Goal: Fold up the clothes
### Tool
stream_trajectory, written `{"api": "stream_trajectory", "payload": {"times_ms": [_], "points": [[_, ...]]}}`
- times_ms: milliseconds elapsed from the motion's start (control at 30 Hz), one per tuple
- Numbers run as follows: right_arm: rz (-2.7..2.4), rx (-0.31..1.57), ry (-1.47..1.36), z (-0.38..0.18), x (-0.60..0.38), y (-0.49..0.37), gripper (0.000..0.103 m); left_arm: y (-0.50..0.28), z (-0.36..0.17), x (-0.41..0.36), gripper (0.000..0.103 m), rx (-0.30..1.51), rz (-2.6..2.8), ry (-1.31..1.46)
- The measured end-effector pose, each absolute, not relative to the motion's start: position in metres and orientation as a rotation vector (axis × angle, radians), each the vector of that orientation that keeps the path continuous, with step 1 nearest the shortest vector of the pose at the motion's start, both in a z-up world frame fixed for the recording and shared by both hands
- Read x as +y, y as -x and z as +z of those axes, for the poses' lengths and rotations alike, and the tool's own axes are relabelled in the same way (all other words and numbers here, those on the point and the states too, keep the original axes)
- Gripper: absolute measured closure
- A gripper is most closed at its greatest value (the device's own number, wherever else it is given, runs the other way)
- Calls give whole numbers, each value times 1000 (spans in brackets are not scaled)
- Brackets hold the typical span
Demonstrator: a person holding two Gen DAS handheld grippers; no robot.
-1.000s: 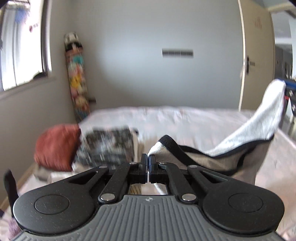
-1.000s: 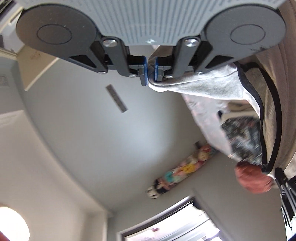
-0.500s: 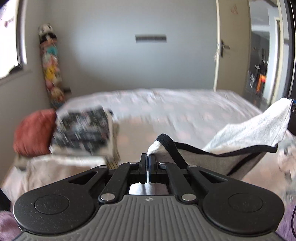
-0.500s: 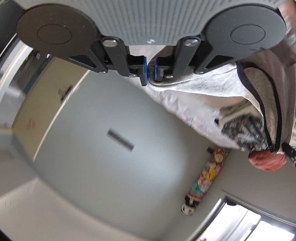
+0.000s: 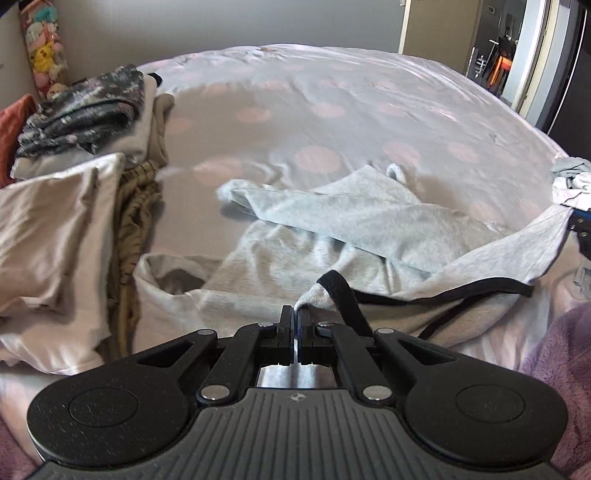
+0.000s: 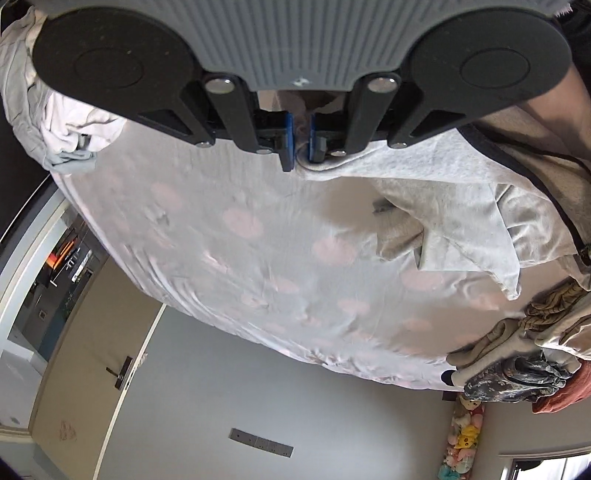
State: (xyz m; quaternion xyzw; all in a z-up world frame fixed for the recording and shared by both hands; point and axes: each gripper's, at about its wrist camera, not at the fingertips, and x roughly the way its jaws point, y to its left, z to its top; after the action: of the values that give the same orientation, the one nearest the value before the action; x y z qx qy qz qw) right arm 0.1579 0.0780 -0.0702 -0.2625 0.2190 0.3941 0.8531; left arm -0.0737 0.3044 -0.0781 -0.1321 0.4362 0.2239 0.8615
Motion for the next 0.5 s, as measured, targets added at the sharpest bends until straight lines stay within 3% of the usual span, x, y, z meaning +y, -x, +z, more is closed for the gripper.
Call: {"api": "stream_trajectory", "payload": {"times_ms": [233,300,367,500], "points": [[790,558,502,-84,80,-178,93,84,-78,316,102,862,411,324],[782,578,487,-86,80,-182,93,92,-74,319,88,843,384,330],[777,587,481,-87,79,-183,93,99,-71,321,80,829,360,328],[773,596,487,-89,81,-185,93,113,-67,315,74,841,315,266]]}}
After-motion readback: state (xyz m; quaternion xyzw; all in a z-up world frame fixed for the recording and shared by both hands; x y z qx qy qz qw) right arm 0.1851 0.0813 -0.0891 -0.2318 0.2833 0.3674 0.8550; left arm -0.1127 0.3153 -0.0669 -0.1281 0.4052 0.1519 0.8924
